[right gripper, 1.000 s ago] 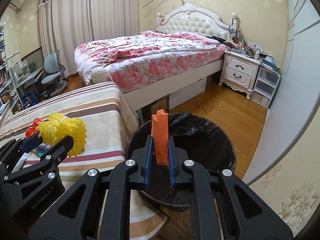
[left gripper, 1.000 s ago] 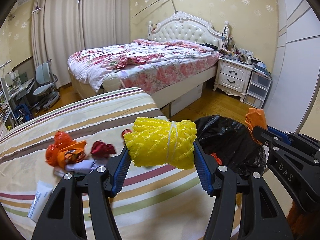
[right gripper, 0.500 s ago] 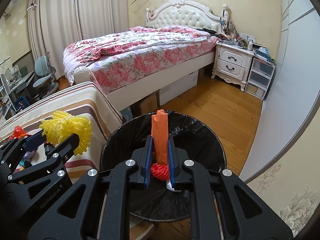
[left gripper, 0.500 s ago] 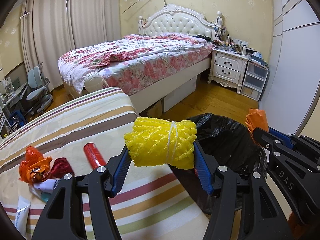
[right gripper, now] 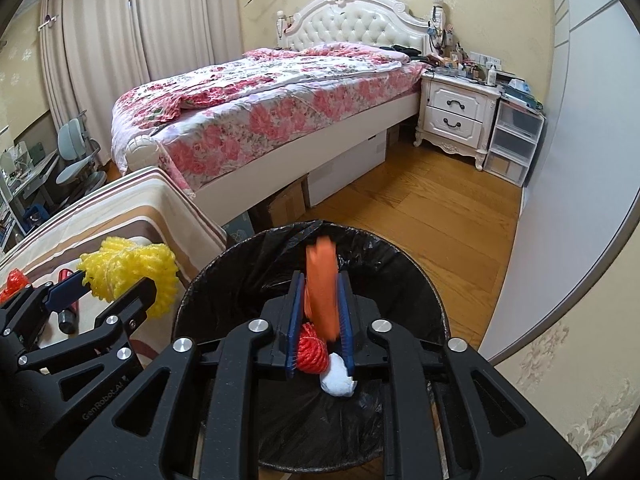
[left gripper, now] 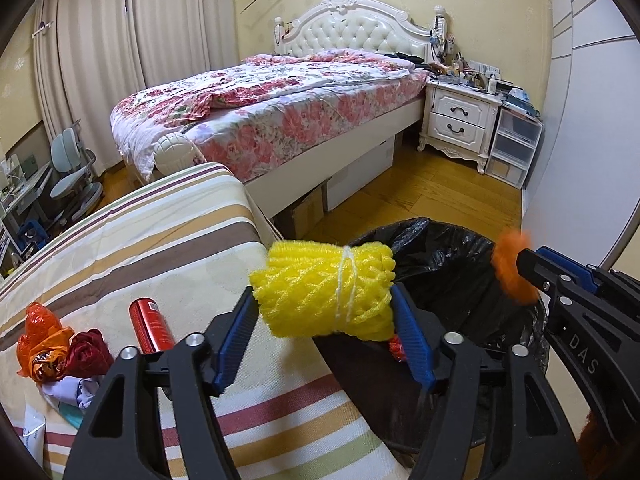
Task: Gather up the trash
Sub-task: 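Carry the yellow bag and orange packet over the bin and release both, then withdraw both open tools from the bin back toward the bed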
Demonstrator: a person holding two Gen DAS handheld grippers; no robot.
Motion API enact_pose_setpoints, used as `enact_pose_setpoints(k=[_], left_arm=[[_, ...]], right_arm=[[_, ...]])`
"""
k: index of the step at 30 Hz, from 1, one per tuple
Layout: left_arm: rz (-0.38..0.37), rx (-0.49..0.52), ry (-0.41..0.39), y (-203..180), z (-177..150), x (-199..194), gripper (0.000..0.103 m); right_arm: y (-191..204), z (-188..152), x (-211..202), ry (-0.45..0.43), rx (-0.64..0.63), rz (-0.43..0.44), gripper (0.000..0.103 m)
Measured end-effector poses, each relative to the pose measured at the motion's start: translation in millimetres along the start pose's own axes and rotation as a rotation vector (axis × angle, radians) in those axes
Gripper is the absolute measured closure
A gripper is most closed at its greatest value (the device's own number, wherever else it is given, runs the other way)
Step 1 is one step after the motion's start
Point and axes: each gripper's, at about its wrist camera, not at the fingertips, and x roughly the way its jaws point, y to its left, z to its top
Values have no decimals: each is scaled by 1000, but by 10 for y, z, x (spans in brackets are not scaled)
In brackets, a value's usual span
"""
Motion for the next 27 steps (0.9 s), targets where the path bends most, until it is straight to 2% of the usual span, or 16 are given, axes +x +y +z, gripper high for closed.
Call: enact_pose_setpoints(k=[2,6,11,17,27], left_arm=[[0,-8,0,20,-2,-9,27],[13,-33,9,81,-7,-20,23],[25,-37,-1,123,-35,-99,22],[24,-32,-14,162,-66,-195,21],[47,-52,-18,329,-166,-432,21]], right_arm=[[-28,-1,-13,-11,14,-8,60],[-41,-18,-55,-19,11,-29,58],[-66,-32,-125,-27,22,-42,47],[-25,-76,-213,-33,23,-42,42],[122,-192,-337,-17,16,-21,41]])
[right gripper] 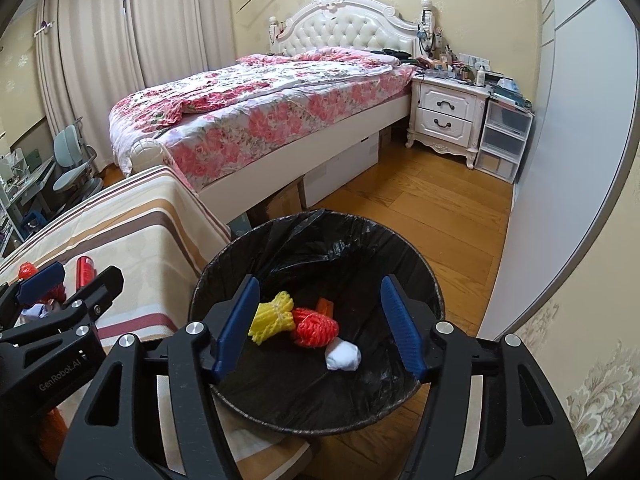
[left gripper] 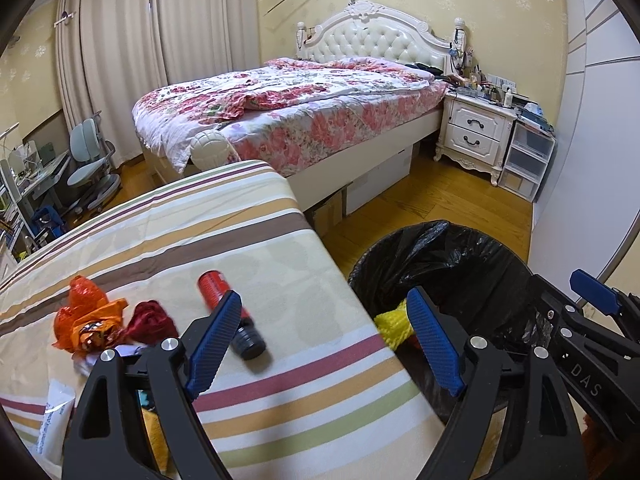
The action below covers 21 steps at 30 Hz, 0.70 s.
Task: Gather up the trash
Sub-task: 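Withdraw both open tools from the bin back toward the bed, then grasp the white tube on the bed with the left tool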
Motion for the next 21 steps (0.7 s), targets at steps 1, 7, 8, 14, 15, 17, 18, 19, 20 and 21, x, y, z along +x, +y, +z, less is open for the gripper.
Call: enact_pose_setpoints(k=[1,7,8,14,15,17,18,19,20,21], left_arm=[[5,-2,0,31,-22,-30,21],[40,-23,4,267,-155,-217,21],[47,-27,4,316,-180,-251,21],[92,-60,-5,617,-324,-441,21],[98,-65,-5,659,-341,-465,21],[114,-78,-6,764,-390,-533,21],[122,-85,-8,813,-411,-567,21],[127,-90,-8,853,-428,-598,21],[133,-97,-10,908,-453,-637,21],[140,-101,-12,944,-469,-665,21]], right_arm=[[19,-12,-19,0,-2,3,41],[196,-105,-169,1,-26,35,41],[244,-123,-197,-1,-33,41,41],[476,-217,-336,-4,-68,77,41],[514,-234,-357,-3,-73,84,41],[594,-264,-396,0,-81,99,41],[649,-284,-420,2,-88,109,41],[690,-290,-438,2,-95,116,41],[730,-301,-458,2,-102,122,41],[795,-317,-479,2,-113,132,41]])
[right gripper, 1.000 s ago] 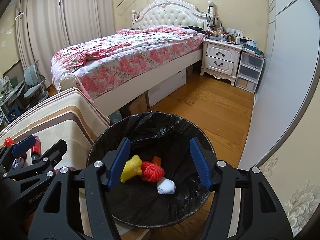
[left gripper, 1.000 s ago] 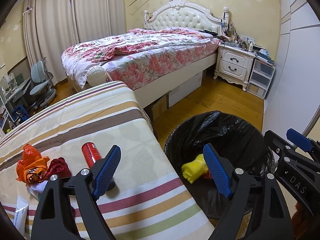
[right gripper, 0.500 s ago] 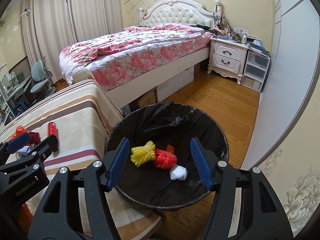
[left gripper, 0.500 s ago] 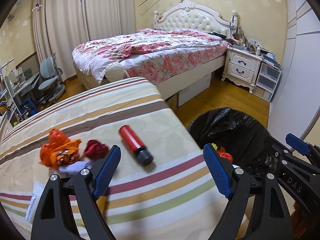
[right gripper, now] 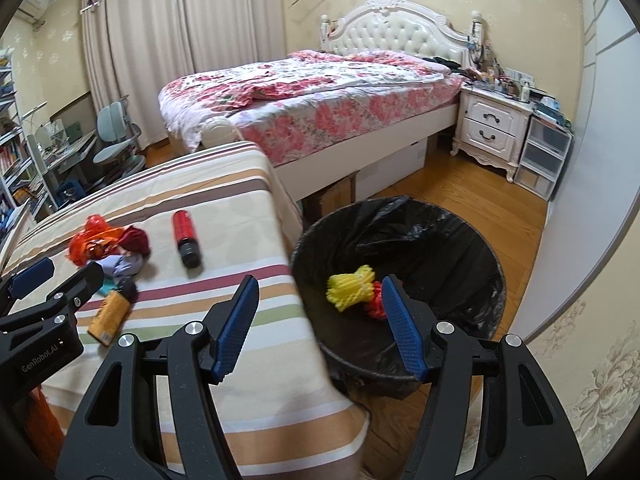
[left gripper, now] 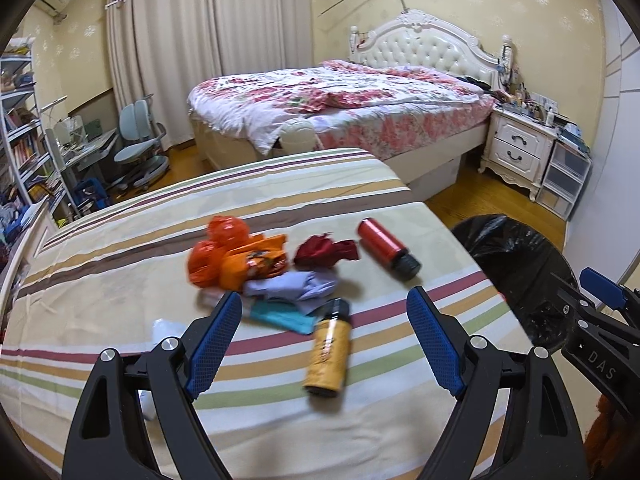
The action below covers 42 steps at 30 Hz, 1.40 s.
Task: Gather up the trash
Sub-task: 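Grasp the white tube on the bed with the left tool, then grasp the gold bottle with the right tool while the left tool holds the tube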
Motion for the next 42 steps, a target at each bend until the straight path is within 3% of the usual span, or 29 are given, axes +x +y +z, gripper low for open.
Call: enact_pose_setpoints(k=[12,21,26,29,32,42], left_arm=[[108,-87,35,691,-304,-130,21],[138,-152,86,1082,-502,-53,21],[116,-149,109,1121,-520,16,36],[93,-138,126,1101,-531,60,51],[46,-141,143,1117,-547,101,73],[55,-152,117,1186,-534,60,79]], right_arm=[[678,-94,-81,9,-114,91,41],[1025,-150,-44,31,-173,128,41],[1134,-166,-15,44,-193,140,40],[1182,-172,3,50,-201,145,40],[1237,-173,15,54,-208,152,40],[1485,-188,77,69,-249,188,40]])
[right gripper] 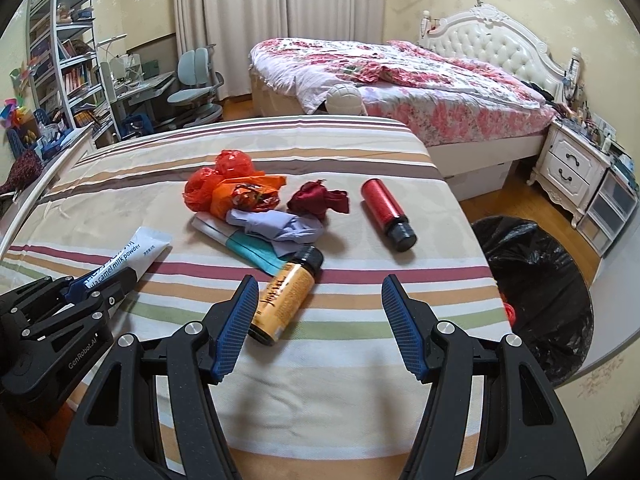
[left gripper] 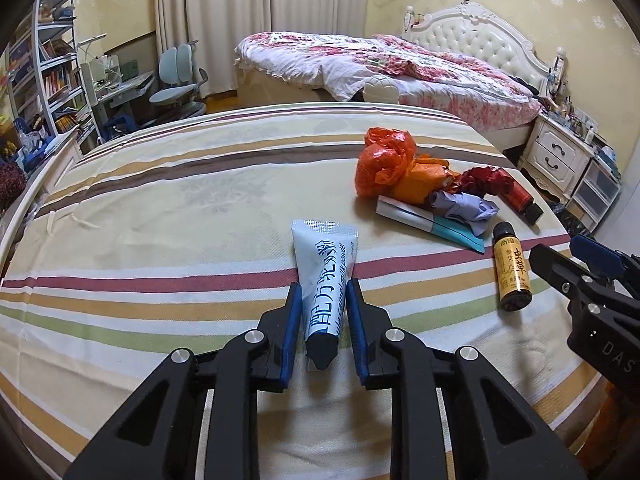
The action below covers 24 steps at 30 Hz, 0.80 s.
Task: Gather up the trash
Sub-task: 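Grasp the gold bottle with the right tool while the left tool holds the tube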
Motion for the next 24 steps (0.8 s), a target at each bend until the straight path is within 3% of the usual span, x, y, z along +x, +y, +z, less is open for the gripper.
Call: enact_pose_setpoints(k=[6,12,14,18,20,24], left_arm=[[11,-24,2,96,-2,7,79],[6,-25,3,109,-9,11,79],[4,-26,5,112,-13,23,79],[1,-32,7,115,-16,28,79],[1,-34,7,119,-17,30,79],[1,-35,7,122,-13,31,80]], right_arm=[[124,38,163,43,-25,9,41],[105,-14,237,87,-25,2,55],[85,-34,247,100,-23,3,66],[82,-66,246,107,-25,5,71],[82,-79,254,114,-26,13,80],[98,-100,239,110,-31,22,80]])
